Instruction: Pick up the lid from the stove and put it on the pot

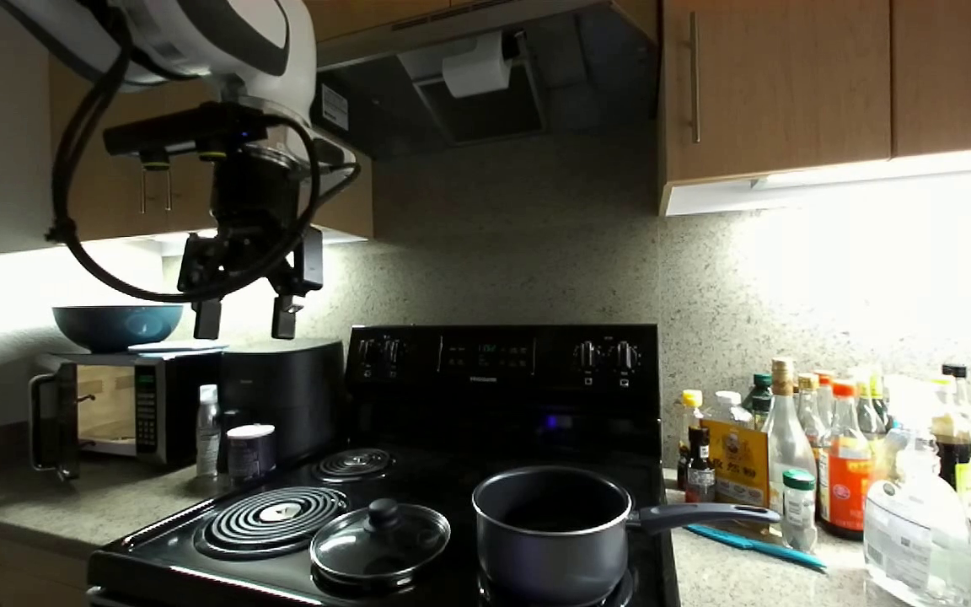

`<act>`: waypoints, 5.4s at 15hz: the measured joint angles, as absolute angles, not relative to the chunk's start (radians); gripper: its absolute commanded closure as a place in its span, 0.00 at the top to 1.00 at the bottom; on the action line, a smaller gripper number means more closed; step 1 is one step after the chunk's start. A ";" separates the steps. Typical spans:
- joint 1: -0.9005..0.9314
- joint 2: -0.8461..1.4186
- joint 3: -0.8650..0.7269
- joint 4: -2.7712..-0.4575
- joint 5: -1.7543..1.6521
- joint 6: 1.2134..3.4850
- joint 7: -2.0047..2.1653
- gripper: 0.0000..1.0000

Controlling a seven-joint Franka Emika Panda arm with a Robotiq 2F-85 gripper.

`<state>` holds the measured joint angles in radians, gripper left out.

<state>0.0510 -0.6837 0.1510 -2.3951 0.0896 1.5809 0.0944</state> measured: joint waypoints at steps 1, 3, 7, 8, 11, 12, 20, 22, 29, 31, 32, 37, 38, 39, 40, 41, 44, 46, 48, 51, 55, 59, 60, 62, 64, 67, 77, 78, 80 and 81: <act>0.062 -0.648 0.177 -2.363 0.090 1.599 0.106 1.00; 0.075 -0.583 0.212 -2.303 0.089 1.612 0.126 1.00; 0.078 -0.537 0.216 -2.266 0.088 1.612 0.129 1.00; 0.079 -0.536 0.215 -2.267 0.088 1.623 0.129 1.00; 0.076 -0.534 0.213 -2.294 0.050 1.785 0.135 1.00; 0.073 -0.527 0.210 -2.309 0.037 1.844 0.137 1.00; 0.058 -0.379 0.126 -2.353 0.028 2.008 0.137 1.00; 0.058 -0.345 0.118 -2.348 0.028 2.008 0.137 1.00; 0.058 -0.311 0.117 -2.337 0.028 2.011 0.137 1.00; 0.056 -0.257 0.108 -2.322 0.028 2.012 0.137 1.00; 0.056 -0.222 0.102 -2.308 0.028 2.012 0.137 1.00; 0.054 -0.039 0.079 -2.213 0.028 2.007 0.137 1.00; 0.054 -0.010 0.075 -2.195 0.028 2.002 0.137 1.00; 0.054 0.009 0.072 -2.185 0.028 2.002 0.137 1.00; 0.054 0.015 0.072 -2.183 0.028 2.003 0.137 1.00; 0.055 0.014 0.072 -2.183 0.028 2.003 0.137 1.00; 0.057 0.009 0.072 -2.183 0.028 2.003 0.137 1.00; 0.058 0.017 0.072 -2.183 0.028 2.005 0.137 1.00; 0.060 0.043 0.072 -2.181 0.028 2.005 0.137 1.00; 0.063 0.114 0.072 -2.159 0.023 2.005 0.137 1.00; 0.068 0.219 0.071 -2.093 0.008 1.995 0.138 1.00; 0.069 0.264 0.069 -2.050 0.008 1.976 0.138 1.00; 0.070 0.264 0.069 -2.050 0.008 1.979 0.138 1.00; 0.075 0.264 0.071 -2.050 0.008 1.998 0.138 1.00; 0.088 0.264 0.072 -2.051 0.008 2.017 0.138 1.00; 0.103 0.264 0.076 -2.051 0.009 2.021 0.138 1.00; 0.104 0.288 0.061 -2.036 0.009 2.021 0.137 1.00; 0.102 0.294 0.059 -2.030 0.009 2.021 0.137 1.00; 0.097 0.305 0.058 -2.020 0.009 2.020 0.136 1.00; 0.095 0.310 0.058 -2.014 0.009 2.020 0.135 1.00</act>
<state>0.0954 0.3102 0.0577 -2.0135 0.0093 2.0195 0.1346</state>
